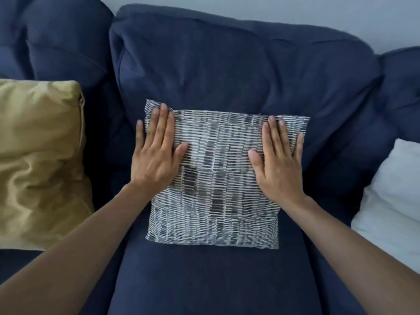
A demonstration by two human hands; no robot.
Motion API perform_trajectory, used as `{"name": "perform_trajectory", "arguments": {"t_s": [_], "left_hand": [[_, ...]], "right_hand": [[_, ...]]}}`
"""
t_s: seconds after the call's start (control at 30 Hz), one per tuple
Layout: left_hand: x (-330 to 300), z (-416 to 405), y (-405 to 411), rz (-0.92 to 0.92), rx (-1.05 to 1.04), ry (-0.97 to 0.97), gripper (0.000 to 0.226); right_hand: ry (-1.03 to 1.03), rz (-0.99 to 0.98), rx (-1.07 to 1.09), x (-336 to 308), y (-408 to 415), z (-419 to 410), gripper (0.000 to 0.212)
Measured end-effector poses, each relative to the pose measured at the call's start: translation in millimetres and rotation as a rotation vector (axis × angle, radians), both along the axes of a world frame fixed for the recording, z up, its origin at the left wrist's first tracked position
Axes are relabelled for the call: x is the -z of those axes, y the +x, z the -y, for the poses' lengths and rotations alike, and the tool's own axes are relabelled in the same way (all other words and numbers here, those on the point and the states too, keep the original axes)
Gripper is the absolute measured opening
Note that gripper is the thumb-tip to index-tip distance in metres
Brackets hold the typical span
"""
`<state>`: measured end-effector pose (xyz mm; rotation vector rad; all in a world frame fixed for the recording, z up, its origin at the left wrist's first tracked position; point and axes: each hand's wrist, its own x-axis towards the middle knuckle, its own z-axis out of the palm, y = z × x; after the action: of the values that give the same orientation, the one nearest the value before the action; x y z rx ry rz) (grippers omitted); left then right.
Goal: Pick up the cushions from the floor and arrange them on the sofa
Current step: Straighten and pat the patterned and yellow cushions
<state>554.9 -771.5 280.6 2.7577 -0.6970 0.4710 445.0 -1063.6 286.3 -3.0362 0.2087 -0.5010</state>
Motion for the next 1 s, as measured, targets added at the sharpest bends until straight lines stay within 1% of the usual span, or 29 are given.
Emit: {"name": "perform_trajectory", "arguments": {"t_s": [0.2,0.33,0.5,0.57,0.63,0.7,0.83,0.9,1.0], "left_hand": [[-22.4,-21.9,2.1,-0.111,0.016,0.032,0.075],[-45.0,-28.9,-4.2,-0.153,0.009,0.0,0.074],[-82.1,-36.4,-28.3,-0.131,-0.025,-0.052,0.056],[-97.9,-43.5,-44.2,-0.116,-0.045,-0.05,0.048],[-115.2,-53.4,-65.3,-0.157,-0.077,-0.009,0.046],[-134.1,-65.0,-88.9,-0.238,-0.096,0.054,0.048],[-177.1,-97.2,-131.3,-0.468,-0.139,0.223,0.047],[-203.8,-117.2,-150.0,-0.553,-0.169,0.296,0.044],[-239.6,-146.3,-167.7,-0.626,-0.218,0.396,0.039]], "right_hand": [[0.059,-0.139,0.013,-18.6,-6.3,-6.1,0.076],[0.116,-0.207,0.008,-36.1,-11.1,-8.2,0.075],[0.214,-0.205,0.013,-68.2,-22.9,-20.6,0.071],[0.263,-0.235,0.003,-85.7,-29.9,-32.3,0.068],[0.285,-0.31,-0.018,-105.5,-40.5,-46.7,0.066],[0.303,-0.397,-0.031,-125.6,-54.3,-61.8,0.063],[0.316,-0.533,-0.087,-164.4,-77.1,-98.1,0.059],[0.331,-0.564,-0.129,-181.5,-86.9,-118.9,0.059],[0.383,-0.573,-0.166,-206.5,-100.6,-147.7,0.059]]}}
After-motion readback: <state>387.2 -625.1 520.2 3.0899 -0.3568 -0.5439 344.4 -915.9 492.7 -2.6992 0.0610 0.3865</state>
